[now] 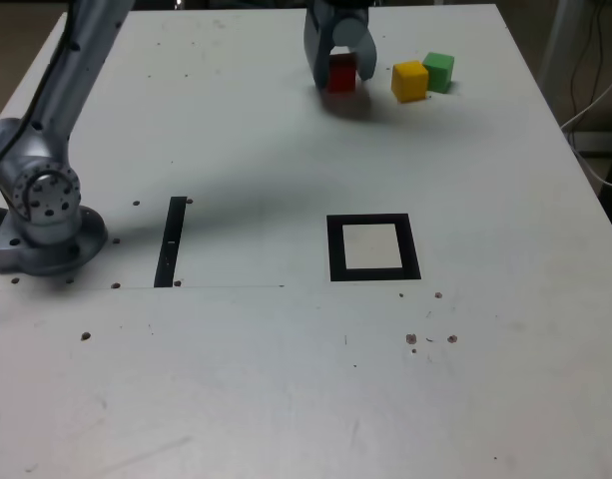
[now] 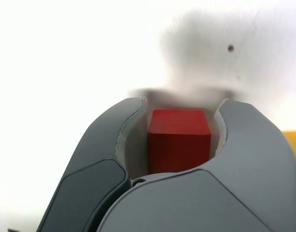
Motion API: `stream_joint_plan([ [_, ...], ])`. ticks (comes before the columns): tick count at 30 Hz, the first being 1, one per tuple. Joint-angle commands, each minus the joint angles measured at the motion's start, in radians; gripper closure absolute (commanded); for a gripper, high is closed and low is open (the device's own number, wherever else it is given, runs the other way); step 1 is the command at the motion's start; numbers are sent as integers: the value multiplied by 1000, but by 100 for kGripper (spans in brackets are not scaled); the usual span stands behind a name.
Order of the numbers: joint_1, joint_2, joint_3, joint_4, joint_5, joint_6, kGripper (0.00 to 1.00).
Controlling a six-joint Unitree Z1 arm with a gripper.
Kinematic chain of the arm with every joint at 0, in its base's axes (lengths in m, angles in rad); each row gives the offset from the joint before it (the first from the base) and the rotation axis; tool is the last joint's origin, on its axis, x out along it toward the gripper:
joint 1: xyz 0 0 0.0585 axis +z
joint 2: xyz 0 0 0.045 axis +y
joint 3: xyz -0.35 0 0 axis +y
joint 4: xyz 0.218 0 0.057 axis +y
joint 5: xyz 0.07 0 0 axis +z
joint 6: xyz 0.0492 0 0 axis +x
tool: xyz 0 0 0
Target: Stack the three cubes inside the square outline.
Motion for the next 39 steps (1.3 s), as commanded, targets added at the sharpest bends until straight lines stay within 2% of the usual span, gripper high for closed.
stream_joint_plan([
  [1,-25,-76,20,19,-8,-2,72],
  [6,-103,-178,111,43,-21,-32,72],
  [12,-242,-258,253,31,2,-126,72],
  [17,-366,-297,334,12,4,-219,72],
  [25,-567,-318,393,11,3,-372,72],
  [29,-651,-308,403,14,-12,-432,72],
  [39,-742,-265,407,4,-69,-492,71],
])
